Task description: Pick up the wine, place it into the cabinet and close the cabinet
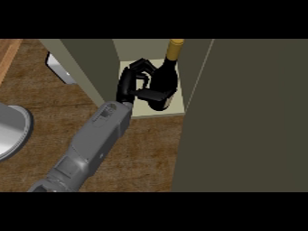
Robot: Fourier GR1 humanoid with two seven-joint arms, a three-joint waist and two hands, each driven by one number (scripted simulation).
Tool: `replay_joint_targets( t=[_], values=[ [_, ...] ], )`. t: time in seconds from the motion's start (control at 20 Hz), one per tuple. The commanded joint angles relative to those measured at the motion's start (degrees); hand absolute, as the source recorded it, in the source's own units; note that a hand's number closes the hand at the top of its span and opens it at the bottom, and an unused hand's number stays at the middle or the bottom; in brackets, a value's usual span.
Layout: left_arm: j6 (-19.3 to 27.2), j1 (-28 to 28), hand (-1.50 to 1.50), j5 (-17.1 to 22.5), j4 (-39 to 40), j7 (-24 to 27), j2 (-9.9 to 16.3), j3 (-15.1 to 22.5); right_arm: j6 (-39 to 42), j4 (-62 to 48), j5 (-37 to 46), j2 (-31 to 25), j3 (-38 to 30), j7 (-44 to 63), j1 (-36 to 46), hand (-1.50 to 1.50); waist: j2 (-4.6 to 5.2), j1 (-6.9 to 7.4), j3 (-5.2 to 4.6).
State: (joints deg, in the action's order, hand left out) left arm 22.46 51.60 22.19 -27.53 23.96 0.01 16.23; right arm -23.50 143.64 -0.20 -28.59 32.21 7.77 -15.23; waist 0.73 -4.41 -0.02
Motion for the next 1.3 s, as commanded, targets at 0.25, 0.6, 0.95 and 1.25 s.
replay_joint_targets(
  t=[0.25, 0.6, 0.95, 1.25],
  values=[
    [-0.3, 4.8, 1.5, 4.3, 9.9, 3.0, 0.0, -5.2, 1.7, 11.1, -3.8, -1.6, 0.5, 2.1, -5.8, -1.5, 0.41, -1.54, -0.09],
    [0.5, 9.0, 1.5, 3.9, 15.9, 5.0, 1.2, -7.7, 3.0, 8.5, -4.2, 0.2, 1.4, -1.0, -5.1, -1.5, 1.0, -1.97, -0.09],
    [3.6, 11.8, -1.5, 2.1, 19.9, 7.0, 1.4, -7.4, 4.4, 6.1, -3.5, -0.2, 1.9, -3.7, -6.1, -1.5, 1.21, -2.52, -0.06],
    [4.1, 13.3, -1.5, 0.7, 22.2, 7.6, 5.1, -6.9, 5.0, 6.6, -4.2, 0.3, 2.1, -4.1, -6.4, -1.5, 1.43, -2.58, -0.11]
  ],
)
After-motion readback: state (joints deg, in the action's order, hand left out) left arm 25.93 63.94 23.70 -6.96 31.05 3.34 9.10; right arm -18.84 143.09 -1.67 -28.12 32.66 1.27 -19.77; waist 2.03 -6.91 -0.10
